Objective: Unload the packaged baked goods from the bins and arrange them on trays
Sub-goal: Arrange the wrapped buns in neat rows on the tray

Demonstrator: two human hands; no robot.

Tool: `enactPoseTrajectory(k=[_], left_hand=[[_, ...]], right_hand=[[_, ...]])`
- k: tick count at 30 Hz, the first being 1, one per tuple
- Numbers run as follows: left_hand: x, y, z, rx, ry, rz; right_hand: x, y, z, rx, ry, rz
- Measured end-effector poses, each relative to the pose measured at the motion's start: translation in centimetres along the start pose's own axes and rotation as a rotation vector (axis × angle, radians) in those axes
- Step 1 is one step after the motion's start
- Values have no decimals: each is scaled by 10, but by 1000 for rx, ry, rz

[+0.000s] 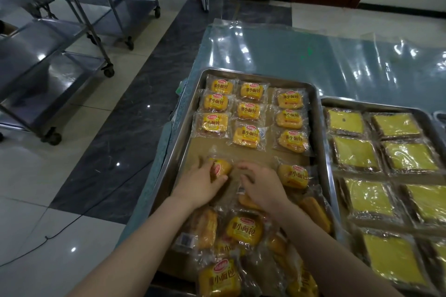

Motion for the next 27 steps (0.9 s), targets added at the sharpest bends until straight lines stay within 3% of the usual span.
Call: enactPoseTrajectory(k=[3,5,9,11,13,15,19,22,27], left_hand=[[-1,4,5,-46,156,52],[-5,11,3,-40,145,-18],[-22,25,-16,82,-281,-297],[-10,19,-25,234,-432,-220],[4,11,-20,247,-433,-68],[9,6,-11,185,-426,-14],[1,1,-17,62,-372,-40],[-5,-5,-21,31,-305,-22],[-6,-12,-24,125,-422,-92]], right_hand=[[-5,0,0,17,15,-10],[-10,0,-1,51,58,15],[0,11,-5,69,248,367],[6,23,-7,63,287,508],[7,30,-7,61,323,548],[4,25,-5,59,340,497],[-10,6,5,14,353,189],[1,4,4,-3,393,188],[12,13,-2,-29,419,195]])
Point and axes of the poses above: each hand's wrist, its own y-axis away from the middle knuckle, its own x-axis out of the palm, z = x × y, the point moved 8 cm from there along -y, towards the middle knuckle, and after that the axes turned 8 degrees about z, right-handed, at the moved point
